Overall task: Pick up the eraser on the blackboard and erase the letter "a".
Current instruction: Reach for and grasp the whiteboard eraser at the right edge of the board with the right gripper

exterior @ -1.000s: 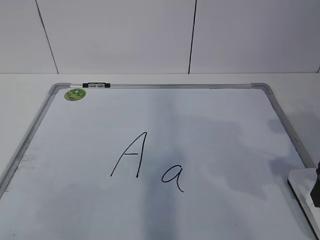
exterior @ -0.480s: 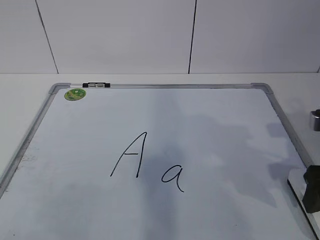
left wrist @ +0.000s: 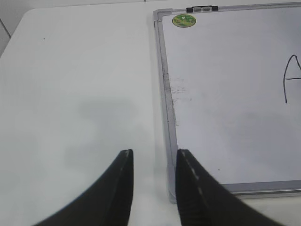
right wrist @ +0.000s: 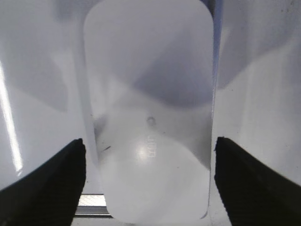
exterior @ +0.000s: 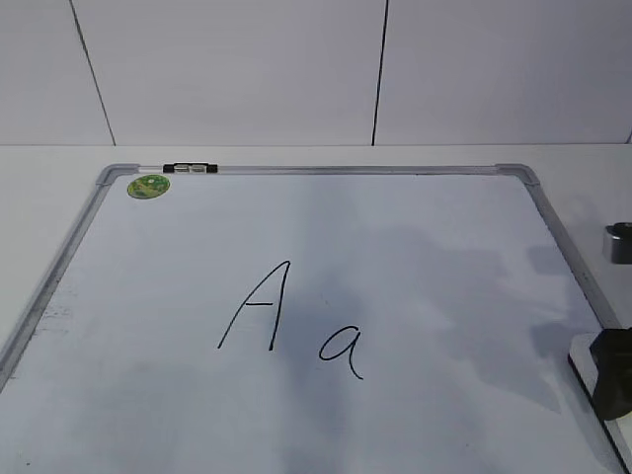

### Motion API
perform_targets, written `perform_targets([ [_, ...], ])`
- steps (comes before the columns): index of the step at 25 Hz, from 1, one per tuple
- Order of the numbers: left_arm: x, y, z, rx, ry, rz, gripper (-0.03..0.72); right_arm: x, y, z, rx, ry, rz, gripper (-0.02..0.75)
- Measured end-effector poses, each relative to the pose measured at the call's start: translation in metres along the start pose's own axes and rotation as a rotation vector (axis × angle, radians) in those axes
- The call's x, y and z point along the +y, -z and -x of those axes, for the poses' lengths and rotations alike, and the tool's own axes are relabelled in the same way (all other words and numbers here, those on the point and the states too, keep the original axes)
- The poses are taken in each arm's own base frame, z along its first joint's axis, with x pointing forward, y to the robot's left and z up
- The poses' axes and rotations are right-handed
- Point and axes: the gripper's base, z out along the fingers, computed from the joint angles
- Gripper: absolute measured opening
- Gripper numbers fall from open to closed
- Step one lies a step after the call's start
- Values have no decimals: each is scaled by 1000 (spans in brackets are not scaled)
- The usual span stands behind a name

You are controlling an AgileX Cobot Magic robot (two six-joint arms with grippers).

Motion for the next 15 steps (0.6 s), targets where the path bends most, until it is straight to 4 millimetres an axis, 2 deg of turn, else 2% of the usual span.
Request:
perform_targets([
  [15,0,0,0,0,0,0,235,1,-14,8,13,-7,-4,675],
])
